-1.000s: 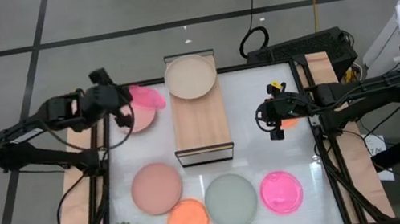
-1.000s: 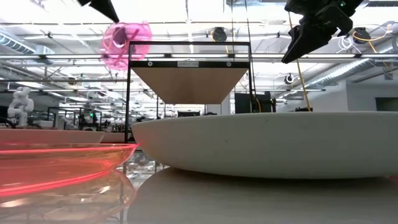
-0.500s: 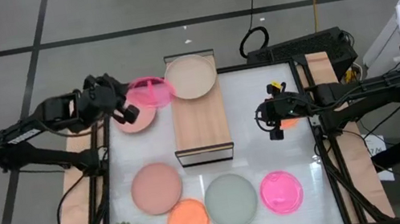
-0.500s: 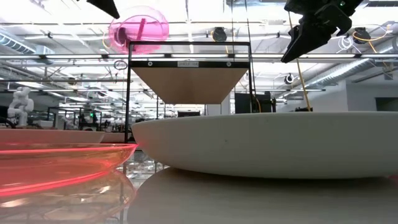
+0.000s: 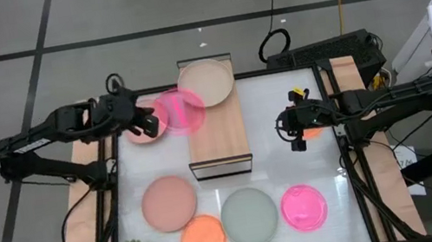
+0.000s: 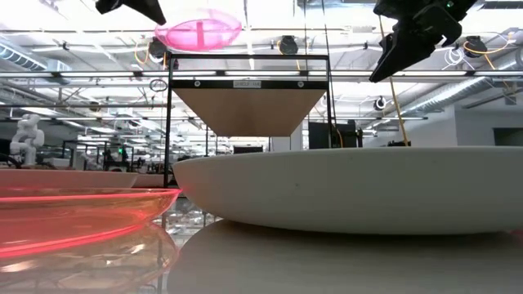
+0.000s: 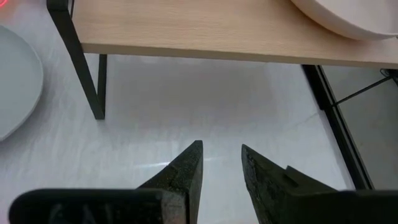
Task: Place and stack plates onto a shelf
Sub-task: Put the left pink plate on the shelf, then stack the gray plate on top of the brown plate on the shelf
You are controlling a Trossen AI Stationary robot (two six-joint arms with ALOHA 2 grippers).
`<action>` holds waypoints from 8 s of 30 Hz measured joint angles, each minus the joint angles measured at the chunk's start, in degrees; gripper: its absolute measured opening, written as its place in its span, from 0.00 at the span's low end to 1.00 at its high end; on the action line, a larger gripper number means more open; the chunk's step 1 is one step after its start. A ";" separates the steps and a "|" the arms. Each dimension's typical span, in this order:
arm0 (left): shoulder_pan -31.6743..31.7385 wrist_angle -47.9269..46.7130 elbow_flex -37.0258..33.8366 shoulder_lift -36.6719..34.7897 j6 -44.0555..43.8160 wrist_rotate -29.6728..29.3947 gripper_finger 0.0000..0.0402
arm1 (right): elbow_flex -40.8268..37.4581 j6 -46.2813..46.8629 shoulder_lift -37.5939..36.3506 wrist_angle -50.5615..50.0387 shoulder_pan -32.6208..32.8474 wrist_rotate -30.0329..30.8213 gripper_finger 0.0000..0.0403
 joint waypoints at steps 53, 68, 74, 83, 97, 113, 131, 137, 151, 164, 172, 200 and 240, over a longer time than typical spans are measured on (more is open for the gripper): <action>-4.13 8.05 -0.07 20.89 2.74 4.00 0.07 | -4.09 -11.79 -0.02 7.29 0.00 0.04 0.23; -19.11 3.30 -0.04 16.81 25.15 -9.07 0.07 | -4.09 -10.29 -0.02 5.31 0.00 -0.35 0.23; -23.74 -2.50 -4.35 16.82 20.83 -13.53 0.07 | -4.09 -8.96 -0.02 5.15 0.02 -4.26 0.23; -21.45 8.99 -17.38 15.47 23.86 -11.96 0.06 | -4.09 -7.28 -0.02 5.64 0.02 -4.48 0.23; -13.85 25.75 -23.12 11.62 34.05 0.07 0.06 | -4.09 -8.96 -0.01 5.97 0.02 -4.44 0.23; -12.72 29.27 -23.10 11.62 35.41 1.48 0.06 | -4.09 -8.34 0.00 5.99 0.02 -4.45 0.23; -11.37 44.55 -28.46 7.55 45.84 -6.62 0.06 | -4.09 4.66 -0.01 5.99 1.16 -9.03 0.23; -7.94 57.77 -37.87 -1.72 51.62 -6.12 0.06 | -4.09 6.42 0.02 6.77 3.62 -8.92 0.23; -6.99 60.67 -40.72 -15.39 53.97 -5.69 0.06 | -4.03 16.52 10.32 14.05 13.81 -10.75 0.23; -6.95 57.57 -40.72 -15.81 49.42 -5.53 0.06 | -4.07 34.52 14.05 8.72 23.37 -7.29 0.23; -7.97 55.42 -40.72 -15.81 46.90 -5.44 0.06 | -4.05 38.73 14.51 11.07 27.09 -8.86 0.23; -7.97 54.42 -40.72 -15.68 44.27 -5.42 0.06 | -3.76 14.91 32.79 34.45 34.56 -14.47 0.41; -7.91 53.02 -40.72 -15.68 42.65 -5.47 0.06 | 3.60 -12.07 42.71 33.28 34.10 -20.29 0.01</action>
